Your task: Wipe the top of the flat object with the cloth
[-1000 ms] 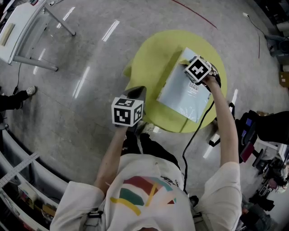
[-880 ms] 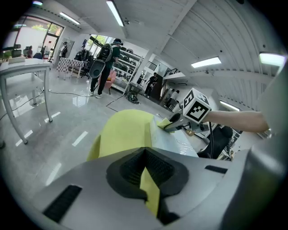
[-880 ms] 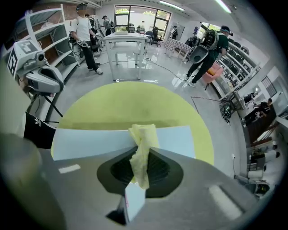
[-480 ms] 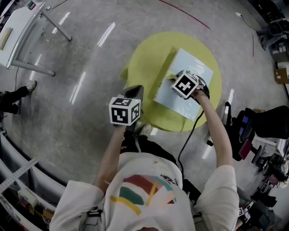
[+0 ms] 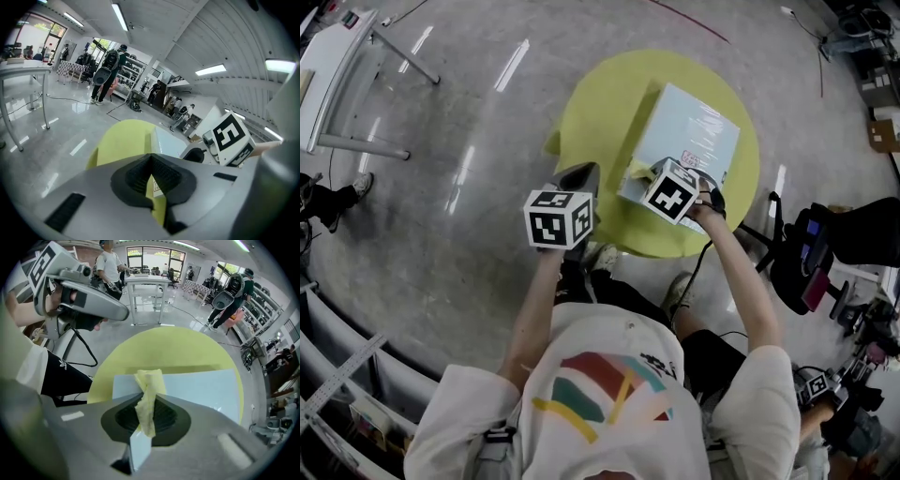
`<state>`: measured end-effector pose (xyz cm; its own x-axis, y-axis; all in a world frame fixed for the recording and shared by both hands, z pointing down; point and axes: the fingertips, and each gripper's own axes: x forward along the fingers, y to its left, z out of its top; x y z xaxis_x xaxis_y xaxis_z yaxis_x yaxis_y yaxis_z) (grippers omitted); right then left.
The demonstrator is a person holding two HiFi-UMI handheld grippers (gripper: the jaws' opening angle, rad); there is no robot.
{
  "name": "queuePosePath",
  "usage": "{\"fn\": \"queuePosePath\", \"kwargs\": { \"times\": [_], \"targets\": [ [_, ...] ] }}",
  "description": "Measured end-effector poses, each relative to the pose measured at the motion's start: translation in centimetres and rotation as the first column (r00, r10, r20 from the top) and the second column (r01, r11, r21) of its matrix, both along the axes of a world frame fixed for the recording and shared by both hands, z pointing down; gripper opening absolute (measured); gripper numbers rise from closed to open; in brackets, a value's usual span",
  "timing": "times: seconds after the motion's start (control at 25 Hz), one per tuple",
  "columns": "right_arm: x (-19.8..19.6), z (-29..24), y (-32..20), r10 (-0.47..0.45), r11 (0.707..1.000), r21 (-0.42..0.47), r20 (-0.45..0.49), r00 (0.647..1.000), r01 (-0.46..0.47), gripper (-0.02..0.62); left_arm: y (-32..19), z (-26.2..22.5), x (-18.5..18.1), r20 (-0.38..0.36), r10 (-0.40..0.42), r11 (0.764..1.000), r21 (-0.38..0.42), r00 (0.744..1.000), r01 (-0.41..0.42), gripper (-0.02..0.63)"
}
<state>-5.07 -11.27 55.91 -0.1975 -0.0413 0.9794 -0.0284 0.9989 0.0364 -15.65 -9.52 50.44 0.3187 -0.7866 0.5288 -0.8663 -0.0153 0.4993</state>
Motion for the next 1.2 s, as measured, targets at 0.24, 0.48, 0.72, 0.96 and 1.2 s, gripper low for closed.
{"fn": "queuePosePath", "kwargs": {
  "times": [0.24,0.48,0.72,0.96,1.2],
  "targets": [
    [-0.3,0.0,3.6,-0.007,0.999,-0.035,0.000,1.000,0.007,0.028,-0.2,-0.7,-0.4,-0.011,0.009,1.000,0.019,1.000,-0.009,0.014],
    [-0.1,0.1,6.1,-0.016,0.998,-0.056,-0.016,1.000,0.015,0.028,-0.6,-1.2,-0.7,-0.020,0.017,0.999,0.036,1.000,-0.016,0.014],
    [0.0,0.2,7.0,0.009,0.997,-0.072,-0.011,1.000,-0.010,0.028,-0.9,-1.8,-0.5,-0.025,0.029,0.998,0.052,0.999,-0.028,0.014],
    [-0.8,-1.6,7.6,0.115,0.993,-0.055,0.122,0.986,-0.109,0.028,-0.5,-2.5,-0.7,-0.022,0.025,0.997,0.068,0.999,-0.024,0.012],
    [-3.3,-3.5,8.6,0.384,0.914,-0.091,0.508,0.771,-0.395,0.028,0.3,-2.9,-1.6,0.000,0.012,0.997,0.074,1.000,-0.012,0.014]
  ]
}}
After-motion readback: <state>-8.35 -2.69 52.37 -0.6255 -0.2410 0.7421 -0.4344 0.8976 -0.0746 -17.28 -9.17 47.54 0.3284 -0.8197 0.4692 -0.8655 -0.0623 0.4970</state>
